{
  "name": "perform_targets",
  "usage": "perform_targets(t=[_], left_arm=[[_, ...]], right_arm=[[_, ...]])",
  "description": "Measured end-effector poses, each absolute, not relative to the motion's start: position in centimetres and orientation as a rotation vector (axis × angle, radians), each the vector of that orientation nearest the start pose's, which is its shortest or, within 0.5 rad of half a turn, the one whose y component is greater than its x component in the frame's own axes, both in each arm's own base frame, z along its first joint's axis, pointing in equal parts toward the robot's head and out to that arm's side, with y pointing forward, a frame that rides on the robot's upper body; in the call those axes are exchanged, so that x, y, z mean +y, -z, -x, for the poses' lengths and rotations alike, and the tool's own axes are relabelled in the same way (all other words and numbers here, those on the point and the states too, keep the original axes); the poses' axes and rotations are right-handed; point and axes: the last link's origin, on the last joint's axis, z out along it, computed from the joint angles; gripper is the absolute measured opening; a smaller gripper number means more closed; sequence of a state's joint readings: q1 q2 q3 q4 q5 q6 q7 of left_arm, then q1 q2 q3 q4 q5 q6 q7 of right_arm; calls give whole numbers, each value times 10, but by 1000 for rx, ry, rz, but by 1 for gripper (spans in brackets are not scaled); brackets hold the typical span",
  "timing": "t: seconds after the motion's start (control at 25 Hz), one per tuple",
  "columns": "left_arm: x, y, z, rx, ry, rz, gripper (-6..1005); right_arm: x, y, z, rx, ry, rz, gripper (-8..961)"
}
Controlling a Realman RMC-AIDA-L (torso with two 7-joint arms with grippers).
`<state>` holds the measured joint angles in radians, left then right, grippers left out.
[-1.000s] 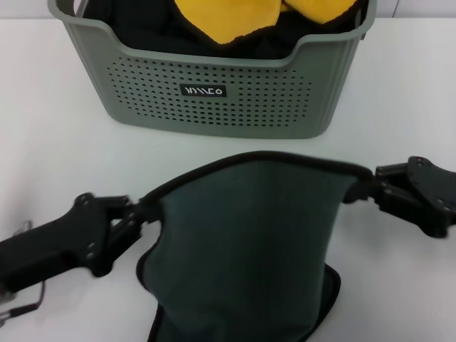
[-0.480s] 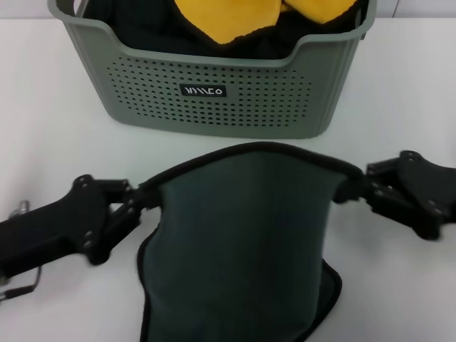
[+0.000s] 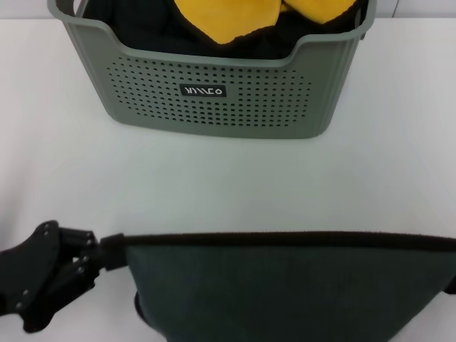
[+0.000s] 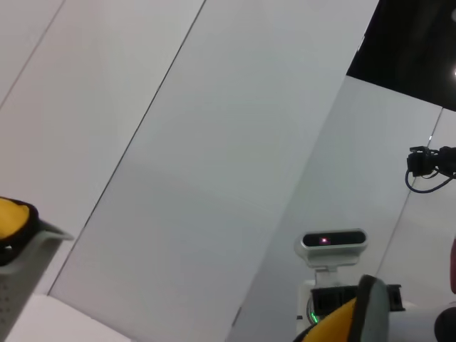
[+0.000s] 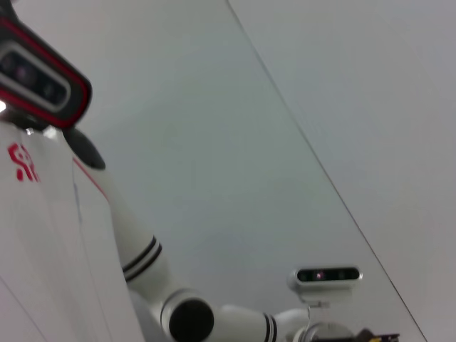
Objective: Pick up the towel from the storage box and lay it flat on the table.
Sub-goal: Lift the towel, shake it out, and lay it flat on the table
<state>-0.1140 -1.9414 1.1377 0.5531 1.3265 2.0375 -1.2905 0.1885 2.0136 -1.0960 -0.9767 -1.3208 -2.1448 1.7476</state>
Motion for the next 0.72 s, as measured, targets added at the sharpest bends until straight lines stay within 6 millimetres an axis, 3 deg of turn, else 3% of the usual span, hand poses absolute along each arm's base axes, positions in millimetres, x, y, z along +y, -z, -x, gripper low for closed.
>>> perform_targets(t=[0.32,0.48,0.6,0.72], left_arm=[[173,-46,295,-746,1418,2700,18],[173,-43,299,-666,1399,2683,18],[178,-36,299,-606,1376,2679,18],[196,-24,303,-673,1307,2633,19]], right_arm=[[206,-45,-225,804,-1579,3037,60],[209,-35,-233,879,-1650,2971,61],[211,-28,-239,897,-1665,2927,62],[217,-22,-242,924,-1609,2898,62]])
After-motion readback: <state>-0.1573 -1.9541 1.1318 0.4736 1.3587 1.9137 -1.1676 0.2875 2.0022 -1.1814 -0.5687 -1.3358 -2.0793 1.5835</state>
